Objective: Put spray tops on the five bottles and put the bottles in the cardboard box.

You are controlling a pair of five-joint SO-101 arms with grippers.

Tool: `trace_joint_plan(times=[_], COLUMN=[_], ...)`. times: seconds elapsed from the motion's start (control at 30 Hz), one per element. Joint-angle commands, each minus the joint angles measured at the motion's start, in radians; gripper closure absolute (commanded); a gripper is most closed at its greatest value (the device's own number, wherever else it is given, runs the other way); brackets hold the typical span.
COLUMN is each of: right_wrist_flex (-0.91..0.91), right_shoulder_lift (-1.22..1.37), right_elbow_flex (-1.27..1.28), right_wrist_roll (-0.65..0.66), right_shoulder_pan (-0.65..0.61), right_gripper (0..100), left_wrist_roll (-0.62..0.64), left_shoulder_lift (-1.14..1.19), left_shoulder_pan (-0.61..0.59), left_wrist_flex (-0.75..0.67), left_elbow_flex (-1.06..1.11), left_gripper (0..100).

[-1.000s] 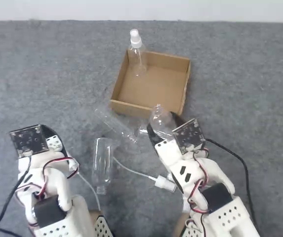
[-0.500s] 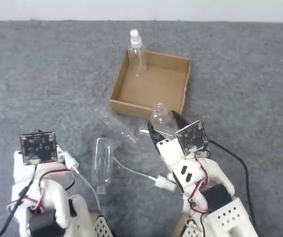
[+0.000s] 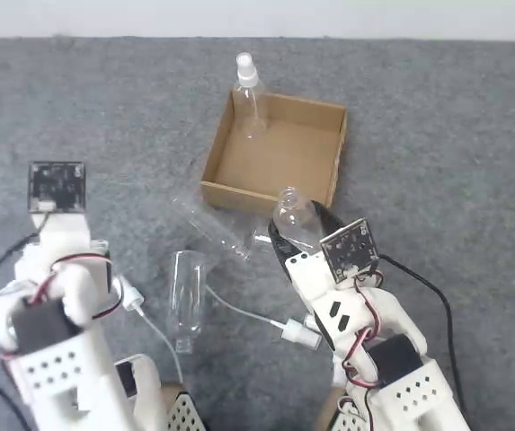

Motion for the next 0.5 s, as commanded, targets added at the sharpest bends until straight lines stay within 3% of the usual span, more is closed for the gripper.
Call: trace_joint_plan(times=[0.0, 0.13, 0.27, 0.47], right_wrist_flex=[-0.025, -0.025, -0.025, -0.025], right_shoulder_lift=[-0.021, -0.019, -0.019, -0.019], right_elbow_flex=[-0.014, -0.014, -0.014, -0.012], right_wrist_roll=[-0.003, -0.003, -0.002, -0.002], right_shoulder_pan=[0.016, 0.016, 0.016, 0.016], right_gripper=[98.9, 98.9, 98.9, 98.9], left_wrist_roll=[0.023, 0.032, 0.126, 0.226], left_shoulder_lift=[0.066, 0.084, 0.087, 0.087], left_shoulder_pan=[0.0, -0.023, -0.081, -0.13], left_wrist_flex=[0.043, 0.052, -0.035, -0.094], left_elbow_flex=[-0.061, -0.028, 0.05, 0.16], left_gripper=[98, 98, 98, 82])
